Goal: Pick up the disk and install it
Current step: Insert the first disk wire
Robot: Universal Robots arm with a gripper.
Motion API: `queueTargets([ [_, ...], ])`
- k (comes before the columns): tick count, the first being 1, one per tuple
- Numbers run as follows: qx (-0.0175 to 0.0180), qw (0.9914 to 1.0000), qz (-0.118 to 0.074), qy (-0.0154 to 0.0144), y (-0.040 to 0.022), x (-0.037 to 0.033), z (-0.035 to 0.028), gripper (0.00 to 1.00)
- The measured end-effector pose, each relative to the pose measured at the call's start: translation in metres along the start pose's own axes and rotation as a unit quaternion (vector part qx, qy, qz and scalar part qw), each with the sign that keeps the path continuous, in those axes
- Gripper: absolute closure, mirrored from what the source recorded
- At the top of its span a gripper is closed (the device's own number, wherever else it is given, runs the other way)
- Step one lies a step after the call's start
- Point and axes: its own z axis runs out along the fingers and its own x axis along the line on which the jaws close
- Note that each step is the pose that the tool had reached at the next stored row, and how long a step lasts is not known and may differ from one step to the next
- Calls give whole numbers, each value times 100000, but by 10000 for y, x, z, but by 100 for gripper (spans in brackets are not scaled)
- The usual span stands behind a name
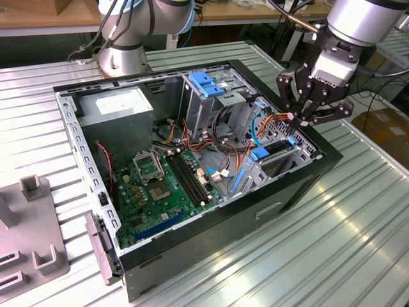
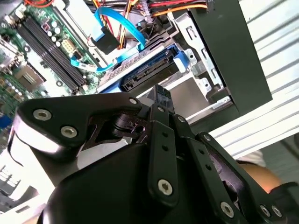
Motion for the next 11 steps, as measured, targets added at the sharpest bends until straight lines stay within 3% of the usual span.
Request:
queueTargets([
  [2,18,99992,-1250,-21,-13,7,0,88],
  [6,24,99992,-1263,-37,-84,31,2,88],
  [11,-16,99990,-1416,38,-133,2,3,87],
])
